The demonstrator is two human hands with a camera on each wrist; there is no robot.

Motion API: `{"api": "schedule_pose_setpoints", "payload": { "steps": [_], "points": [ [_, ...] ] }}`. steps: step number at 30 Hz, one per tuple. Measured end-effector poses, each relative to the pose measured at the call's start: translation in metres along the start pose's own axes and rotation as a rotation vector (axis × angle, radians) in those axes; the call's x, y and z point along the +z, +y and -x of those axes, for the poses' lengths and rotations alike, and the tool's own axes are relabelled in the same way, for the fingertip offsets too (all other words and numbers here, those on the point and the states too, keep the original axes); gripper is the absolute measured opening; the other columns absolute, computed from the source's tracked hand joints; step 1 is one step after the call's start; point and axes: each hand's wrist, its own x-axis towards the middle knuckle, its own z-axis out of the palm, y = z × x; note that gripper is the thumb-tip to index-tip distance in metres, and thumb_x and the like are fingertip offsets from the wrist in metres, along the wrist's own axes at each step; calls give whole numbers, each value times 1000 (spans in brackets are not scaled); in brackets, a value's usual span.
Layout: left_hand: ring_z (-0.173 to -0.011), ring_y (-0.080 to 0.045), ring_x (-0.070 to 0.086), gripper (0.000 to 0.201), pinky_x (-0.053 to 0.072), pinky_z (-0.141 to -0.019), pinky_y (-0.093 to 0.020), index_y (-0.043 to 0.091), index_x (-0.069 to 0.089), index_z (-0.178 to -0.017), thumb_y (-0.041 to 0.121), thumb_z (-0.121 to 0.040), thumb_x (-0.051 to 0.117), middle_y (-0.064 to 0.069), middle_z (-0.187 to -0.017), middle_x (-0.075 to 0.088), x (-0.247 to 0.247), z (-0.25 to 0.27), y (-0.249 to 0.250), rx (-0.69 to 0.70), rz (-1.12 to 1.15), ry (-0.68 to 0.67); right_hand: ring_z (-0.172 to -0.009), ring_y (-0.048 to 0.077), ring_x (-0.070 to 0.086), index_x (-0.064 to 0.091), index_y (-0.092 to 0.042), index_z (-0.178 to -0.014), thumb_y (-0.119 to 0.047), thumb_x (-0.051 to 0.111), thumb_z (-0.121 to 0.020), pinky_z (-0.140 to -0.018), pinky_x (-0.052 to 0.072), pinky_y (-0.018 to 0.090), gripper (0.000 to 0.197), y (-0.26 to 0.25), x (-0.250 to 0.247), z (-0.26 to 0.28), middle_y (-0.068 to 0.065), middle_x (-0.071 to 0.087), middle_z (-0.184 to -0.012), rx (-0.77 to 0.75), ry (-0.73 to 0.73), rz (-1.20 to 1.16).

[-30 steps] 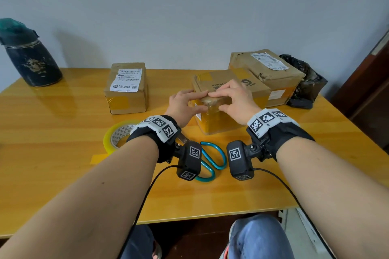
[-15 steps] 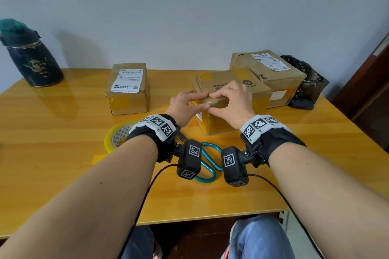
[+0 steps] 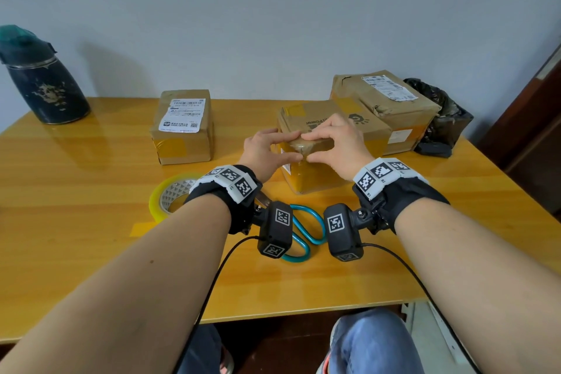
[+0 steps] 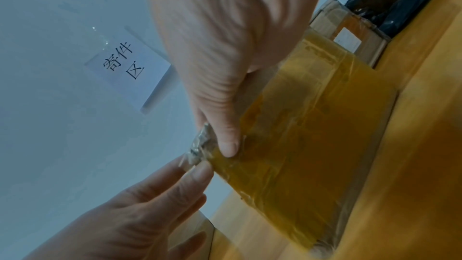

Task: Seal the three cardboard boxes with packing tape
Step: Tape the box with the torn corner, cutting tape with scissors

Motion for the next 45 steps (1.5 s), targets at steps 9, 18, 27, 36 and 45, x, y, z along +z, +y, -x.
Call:
{"api": "schedule_pose_setpoints", "payload": {
  "steps": [9,18,27,36,45],
  "points": [
    [-136,-24,32,60,31,-112,-47,46,60,-121,32,-69,84,1,-143,43,1,3,7,-21,-21,40,-114,16,48,71,-28,-106,3,66,-82,-105,35,31,40,6,-8,-2,-9,55,-106,-8,-53,-108],
    [-124,-8,45,49,29,-96,-21,22,59,-131,52,-92,52,5,-134,54,-2,13,17,-44,215,-51,-114,19,44,70,-27,-108,-5,67,-81,-103,36,43,35,2,-6,2,-4,54,-109,7,-38,-80],
    [-126,-1,42,38,31,-101,-17,29,53,-135,23,-98,53,7,-140,51,8,22,7,16,367,-77,-115,19,41,69,-27,-109,-13,68,-84,-104,33,43,29,-2,-6,2,-5,48,-107,28,-31,-62],
    [-124,-8,45,35,35,-98,-25,31,54,-135,28,-102,44,8,-140,49,3,26,19,-115,447,-97,-111,19,39,63,-27,-88,-60,61,-79,-98,30,39,35,-12,10,2,-5,51,-108,97,89,92],
    [-123,-16,52,36,42,-99,-21,22,63,-126,4,-98,47,3,-133,58,1,18,18,-105,454,0,-103,21,41,51,-27,-81,-44,67,-79,-85,27,32,24,-5,25,4,-7,43,-96,25,195,92]
  ]
}}
